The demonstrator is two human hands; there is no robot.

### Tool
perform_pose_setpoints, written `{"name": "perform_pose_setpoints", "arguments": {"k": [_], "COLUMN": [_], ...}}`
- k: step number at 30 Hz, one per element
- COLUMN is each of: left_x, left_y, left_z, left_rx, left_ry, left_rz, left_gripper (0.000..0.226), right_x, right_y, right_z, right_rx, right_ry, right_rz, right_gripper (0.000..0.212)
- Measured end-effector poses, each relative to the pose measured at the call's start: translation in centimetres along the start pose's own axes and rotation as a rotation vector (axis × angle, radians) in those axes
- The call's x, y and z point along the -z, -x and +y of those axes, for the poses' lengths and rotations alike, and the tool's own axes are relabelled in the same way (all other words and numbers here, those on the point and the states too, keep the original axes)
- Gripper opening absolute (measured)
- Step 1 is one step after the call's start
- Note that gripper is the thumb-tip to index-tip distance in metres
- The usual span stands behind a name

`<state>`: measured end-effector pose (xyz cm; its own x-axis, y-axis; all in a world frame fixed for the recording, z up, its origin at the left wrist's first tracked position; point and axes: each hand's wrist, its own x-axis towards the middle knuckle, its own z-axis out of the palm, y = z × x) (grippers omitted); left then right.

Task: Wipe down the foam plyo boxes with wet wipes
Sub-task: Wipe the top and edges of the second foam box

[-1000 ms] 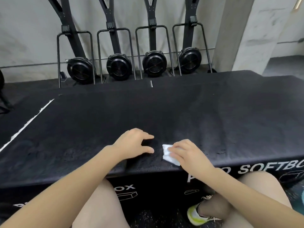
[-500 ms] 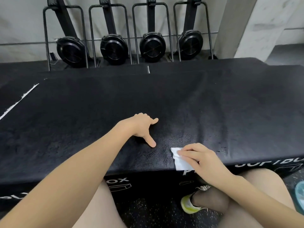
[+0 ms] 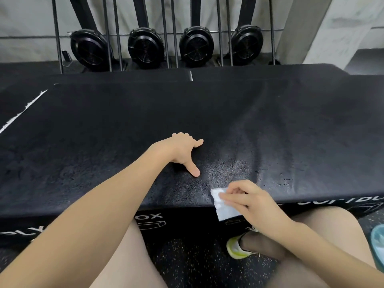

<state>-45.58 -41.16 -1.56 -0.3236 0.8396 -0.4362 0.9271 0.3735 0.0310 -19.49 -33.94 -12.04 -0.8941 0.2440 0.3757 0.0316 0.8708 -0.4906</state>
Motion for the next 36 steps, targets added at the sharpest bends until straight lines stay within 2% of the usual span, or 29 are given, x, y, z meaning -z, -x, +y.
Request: {"name": "perform_pose_setpoints", "arguments": {"k": [4, 9, 16, 21, 25, 29, 32, 36], "left_x": [0.0, -0.1, 0.0, -0.7, -1.2, -1.0, -1.0, -1.1], "left_y": [-0.2, -0.3, 0.0, 0.0, 0.2, 0.5, 0.5, 0.5], "left_z": [-0.1, -0.1, -0.1, -0.5, -0.8, -0.7, -0.6, -0.7], "left_rx": [0.003, 0.015, 0.02, 0.03, 0.038, 0.037, 0.04, 0.047], "left_ry": [0.014, 0.022, 0.016, 0.078, 0.102, 0.105, 0.107, 0.122], "left_rz": [0.009, 0.006, 0.016, 0.038, 0.054, 0.06, 0.062, 0.067], "left_gripper": [0.121, 0.124, 0.123, 0.122, 0.121, 0.119, 0.12, 0.12], "right_x": [0.6, -2.5, -8.3, -6.1, -2.8, -2.7, -4.2, -7.1], "right_y": [2.2, 0.4, -3.2, -1.3, 1.6, 2.5, 0.7, -2.4], "right_z": [1.4, -1.1, -6.8, -5.4, -1.8, 0.4, -1.5, -6.5], "right_rx": [0.031, 0.127, 0.204, 0.229, 0.209, 0.155, 0.175, 0.189], "right_ry": [0.106, 0.059, 0.121, 0.129, 0.211, 0.27, 0.225, 0.074], "right_rz": [0.103, 0.132, 0.146, 0.089, 0.128, 0.172, 0.173, 0.11], "right_gripper": [0.04, 0.022, 0.033, 0.026, 0.029, 0.034, 0.04, 0.027]}}
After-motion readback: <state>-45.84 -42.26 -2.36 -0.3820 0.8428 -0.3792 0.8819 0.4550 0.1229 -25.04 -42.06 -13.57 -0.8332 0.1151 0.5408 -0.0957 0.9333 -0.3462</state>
